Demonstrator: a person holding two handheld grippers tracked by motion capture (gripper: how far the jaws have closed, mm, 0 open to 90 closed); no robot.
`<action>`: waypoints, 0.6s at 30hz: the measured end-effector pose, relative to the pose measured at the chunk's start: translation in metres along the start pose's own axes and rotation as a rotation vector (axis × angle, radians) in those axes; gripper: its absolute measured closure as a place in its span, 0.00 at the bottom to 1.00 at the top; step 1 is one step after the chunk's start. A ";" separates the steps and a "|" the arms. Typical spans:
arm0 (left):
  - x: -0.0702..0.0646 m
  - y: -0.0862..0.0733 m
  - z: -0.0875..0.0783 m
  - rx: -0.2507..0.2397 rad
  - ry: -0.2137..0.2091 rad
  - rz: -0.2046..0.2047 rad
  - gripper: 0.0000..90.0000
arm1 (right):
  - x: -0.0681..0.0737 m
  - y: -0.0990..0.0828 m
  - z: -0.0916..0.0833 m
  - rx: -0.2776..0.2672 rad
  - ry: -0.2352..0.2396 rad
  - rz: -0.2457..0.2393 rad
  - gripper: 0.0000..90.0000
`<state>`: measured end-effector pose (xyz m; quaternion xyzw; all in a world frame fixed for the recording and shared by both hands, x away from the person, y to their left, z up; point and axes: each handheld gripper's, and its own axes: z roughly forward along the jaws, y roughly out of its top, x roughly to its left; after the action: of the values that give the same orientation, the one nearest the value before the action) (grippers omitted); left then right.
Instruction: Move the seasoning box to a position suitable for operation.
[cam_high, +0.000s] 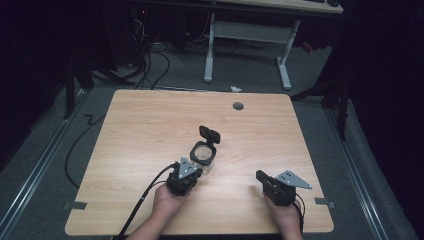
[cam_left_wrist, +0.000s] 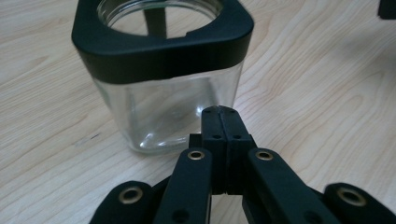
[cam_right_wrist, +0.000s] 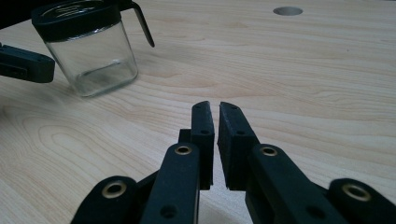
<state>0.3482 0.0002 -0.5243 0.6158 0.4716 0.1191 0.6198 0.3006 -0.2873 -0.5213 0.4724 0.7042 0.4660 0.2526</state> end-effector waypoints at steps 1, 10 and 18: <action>0.000 0.000 0.000 0.000 0.000 0.000 1.00 | 0.000 0.000 0.000 -0.001 0.001 0.000 0.95; 0.049 0.021 -0.015 -0.066 0.144 -0.025 1.00 | 0.000 0.000 -0.001 0.000 -0.001 0.005 0.96; 0.066 0.039 0.014 -0.074 0.186 -0.038 1.00 | 0.003 0.001 0.001 0.003 0.007 -0.012 0.95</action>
<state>0.4103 0.0472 -0.5222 0.5698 0.5340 0.1811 0.5978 0.3008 -0.2840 -0.5205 0.4670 0.7087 0.4649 0.2521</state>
